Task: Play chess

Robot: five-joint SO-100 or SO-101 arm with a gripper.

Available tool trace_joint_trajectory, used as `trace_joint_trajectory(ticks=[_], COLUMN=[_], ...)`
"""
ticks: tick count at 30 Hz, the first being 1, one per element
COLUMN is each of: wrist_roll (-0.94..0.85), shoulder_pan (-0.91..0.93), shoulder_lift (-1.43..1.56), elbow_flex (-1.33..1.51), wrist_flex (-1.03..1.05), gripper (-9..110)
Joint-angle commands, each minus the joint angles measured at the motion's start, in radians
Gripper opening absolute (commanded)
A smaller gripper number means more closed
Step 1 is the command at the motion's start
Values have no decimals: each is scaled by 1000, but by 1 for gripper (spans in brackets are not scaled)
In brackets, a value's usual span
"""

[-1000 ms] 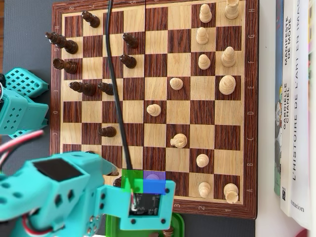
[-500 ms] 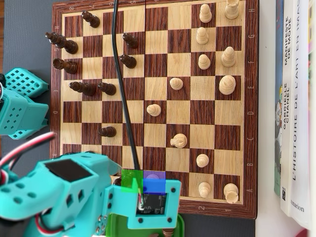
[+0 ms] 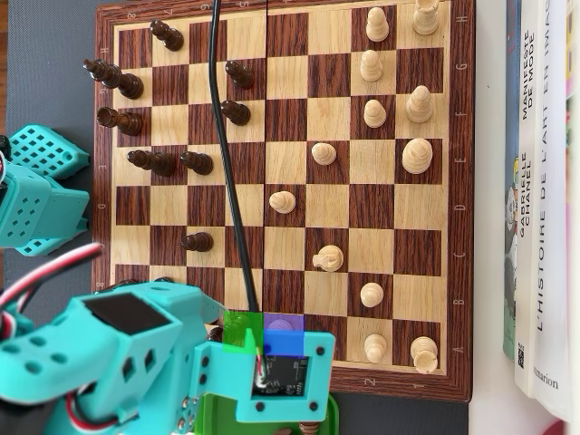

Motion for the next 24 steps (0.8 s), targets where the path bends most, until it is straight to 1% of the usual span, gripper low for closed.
trace_joint_trajectory(ticks=[1,24], wrist_roll=[-3,-2], shoulder_pan=[2,18], shoulder_lift=[-17,-2], elbow_flex=[-11,-48], wrist_flex=[-8,-6], gripper=[17,17])
